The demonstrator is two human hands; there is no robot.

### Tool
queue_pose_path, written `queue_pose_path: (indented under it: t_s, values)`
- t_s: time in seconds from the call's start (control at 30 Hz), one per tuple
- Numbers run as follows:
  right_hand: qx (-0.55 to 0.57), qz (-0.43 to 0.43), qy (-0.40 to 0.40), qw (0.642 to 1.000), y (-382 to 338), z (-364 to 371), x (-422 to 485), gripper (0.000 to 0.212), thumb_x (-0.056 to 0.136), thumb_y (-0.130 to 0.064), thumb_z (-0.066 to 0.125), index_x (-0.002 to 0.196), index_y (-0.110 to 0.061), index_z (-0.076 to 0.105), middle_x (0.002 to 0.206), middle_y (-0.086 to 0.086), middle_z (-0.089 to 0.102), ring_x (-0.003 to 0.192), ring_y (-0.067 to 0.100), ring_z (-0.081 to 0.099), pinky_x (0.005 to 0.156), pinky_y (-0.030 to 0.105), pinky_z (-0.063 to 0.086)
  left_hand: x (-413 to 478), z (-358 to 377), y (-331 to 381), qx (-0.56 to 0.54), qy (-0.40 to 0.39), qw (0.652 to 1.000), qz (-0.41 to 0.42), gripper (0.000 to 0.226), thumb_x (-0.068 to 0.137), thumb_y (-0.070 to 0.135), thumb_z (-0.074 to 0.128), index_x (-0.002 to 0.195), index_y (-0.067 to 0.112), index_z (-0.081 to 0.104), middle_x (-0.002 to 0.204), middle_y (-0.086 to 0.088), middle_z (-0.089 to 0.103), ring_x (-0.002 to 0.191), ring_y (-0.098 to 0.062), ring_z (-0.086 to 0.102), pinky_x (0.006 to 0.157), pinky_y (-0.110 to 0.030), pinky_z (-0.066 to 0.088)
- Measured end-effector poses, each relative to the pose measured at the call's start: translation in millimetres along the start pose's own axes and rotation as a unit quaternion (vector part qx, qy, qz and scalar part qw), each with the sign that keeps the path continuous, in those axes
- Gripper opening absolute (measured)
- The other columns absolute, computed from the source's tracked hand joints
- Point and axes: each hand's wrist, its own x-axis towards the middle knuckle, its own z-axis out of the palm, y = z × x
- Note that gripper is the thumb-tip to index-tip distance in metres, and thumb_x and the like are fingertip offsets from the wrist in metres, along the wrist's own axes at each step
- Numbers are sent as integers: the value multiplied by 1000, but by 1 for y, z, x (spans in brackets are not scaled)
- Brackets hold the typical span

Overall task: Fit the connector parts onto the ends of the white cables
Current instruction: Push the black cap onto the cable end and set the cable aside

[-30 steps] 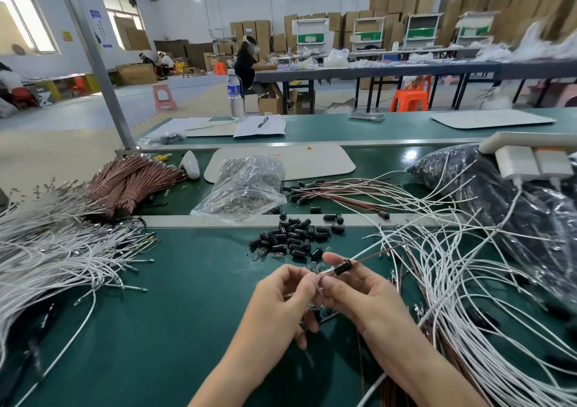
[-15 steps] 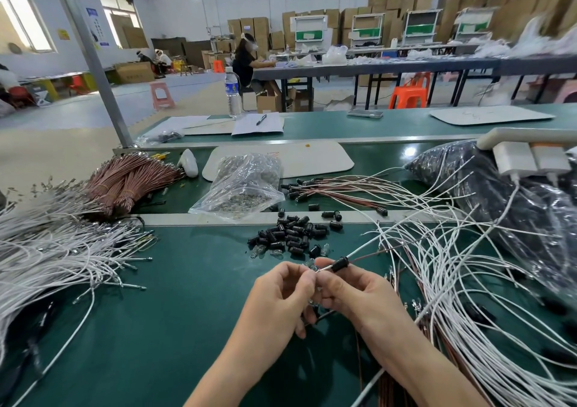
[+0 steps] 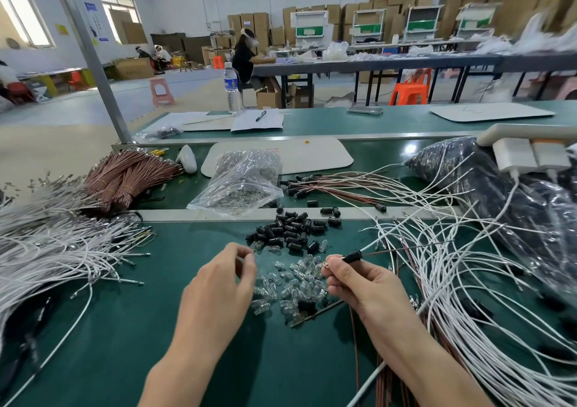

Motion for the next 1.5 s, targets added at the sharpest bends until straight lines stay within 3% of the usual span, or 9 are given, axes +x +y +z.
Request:
queue_pose_path:
  t_s: [0.13,0.33,0.47,0.67,0.93,1.03,1.17,1.3,1.5]
  values:
    - [2,3,1,1000,-1,1,0,21,69,-27,78,83,-12,82,81,11,76,66,9,68,61,16,55,1,-1,-9,54,-71,996,-24,16,99,50,44,95,39,55,88,21,60,78,2,56,71,-32,47]
    - [10,12,0,1000,-3,1,-1,18,71,-25,77,83,-12,82,81,10,75,66,8,66,61,16,55,-2,1,-6,111,-156,981,4,28,95,66,39,110,47,53,94,21,52,82,6,55,63,-21,41]
    - [22,23,-7,999,-3,3,-1,19,71,-25,78,83,-11,82,82,10,75,66,8,67,62,16,55,-6,10,4,125,-147,981,14,26,97,62,40,112,45,52,95,21,48,82,1,53,61,-21,40]
    - [36,33,-14,999,-4,3,-1,20,72,-24,78,85,-9,82,84,11,75,67,9,67,62,16,55,-13,26,15,96,-89,991,-19,21,101,50,44,112,39,57,102,15,50,103,-8,50,80,-29,49]
    - [67,51,-30,996,-6,-1,-1,32,62,-28,83,87,-8,82,88,12,76,68,9,69,62,17,56,-12,27,18,-66,-5,996,66,14,100,38,53,109,34,62,102,23,58,100,-2,52,86,-23,43]
    - [83,53,-30,995,-4,1,0,32,60,-28,84,86,-9,82,88,10,77,69,8,70,61,17,56,-15,30,31,-200,-12,977,76,20,100,36,53,116,34,65,102,22,60,91,-4,59,76,-12,43]
    - [93,61,-29,993,-4,1,1,32,59,-27,84,86,-11,83,84,7,76,69,7,69,61,17,56,-22,37,45,-300,-43,951,61,28,98,36,52,122,37,65,103,17,61,92,-7,62,73,-12,44]
    - [100,59,-33,993,-5,3,0,28,58,-26,83,81,-10,82,80,8,75,64,7,68,58,17,56,-24,37,51,-384,-40,922,13,16,91,39,60,105,43,68,91,13,71,80,-3,64,71,-16,48]
    - [105,56,-30,992,-3,6,-2,26,60,-25,82,81,-8,82,79,9,75,62,7,68,58,16,55,-23,34,52,-466,-58,883,-16,14,85,33,69,96,26,71,87,3,75,82,-10,71,75,-18,54]
